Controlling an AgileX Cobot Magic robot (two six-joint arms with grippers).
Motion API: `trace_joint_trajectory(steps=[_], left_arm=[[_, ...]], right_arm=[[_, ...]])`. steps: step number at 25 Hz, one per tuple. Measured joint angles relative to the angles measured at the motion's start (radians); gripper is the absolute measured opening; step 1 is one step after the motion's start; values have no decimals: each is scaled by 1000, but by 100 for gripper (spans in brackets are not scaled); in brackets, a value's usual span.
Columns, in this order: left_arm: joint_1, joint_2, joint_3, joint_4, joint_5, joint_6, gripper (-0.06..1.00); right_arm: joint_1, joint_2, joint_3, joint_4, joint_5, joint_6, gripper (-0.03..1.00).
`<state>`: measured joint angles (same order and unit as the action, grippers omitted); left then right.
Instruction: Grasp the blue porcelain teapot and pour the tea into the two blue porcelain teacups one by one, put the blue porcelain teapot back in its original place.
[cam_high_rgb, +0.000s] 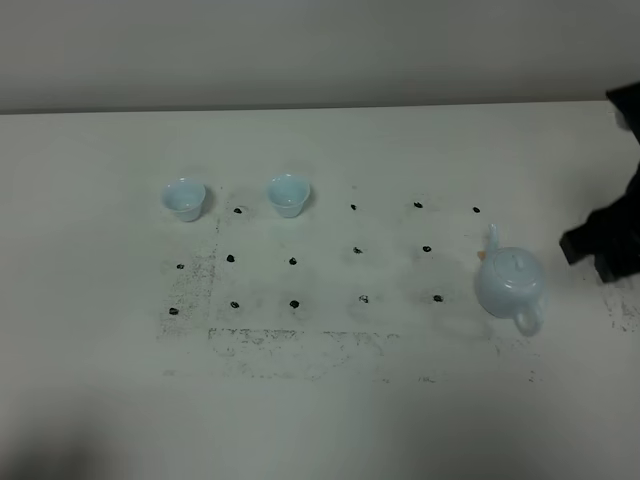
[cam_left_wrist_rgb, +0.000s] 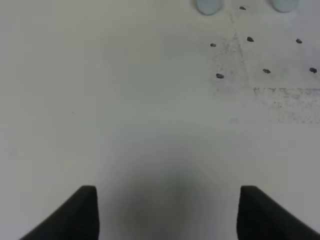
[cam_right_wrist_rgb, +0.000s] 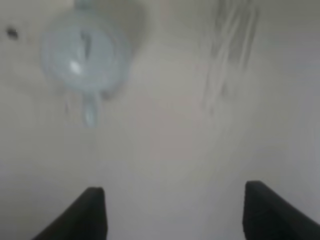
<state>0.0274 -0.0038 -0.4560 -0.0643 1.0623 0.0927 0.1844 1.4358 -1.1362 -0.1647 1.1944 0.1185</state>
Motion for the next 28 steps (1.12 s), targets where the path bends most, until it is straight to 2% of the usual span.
trace_joint_trajectory(steps=[4, 9, 16, 28], left_arm=[[0, 0, 0, 0, 0, -2, 60], [0, 0, 0, 0, -1, -2, 60], [0, 0, 0, 0, -1, -2, 60], [0, 0, 0, 0, -1, -2, 60]], right_arm=[[-21, -24, 104, 95, -17, 0, 59], [-31, -24, 129, 185, -96, -14, 59], [-31, -16, 132, 165, -124, -27, 56], [-47, 165, 109, 183, -150, -200, 53]])
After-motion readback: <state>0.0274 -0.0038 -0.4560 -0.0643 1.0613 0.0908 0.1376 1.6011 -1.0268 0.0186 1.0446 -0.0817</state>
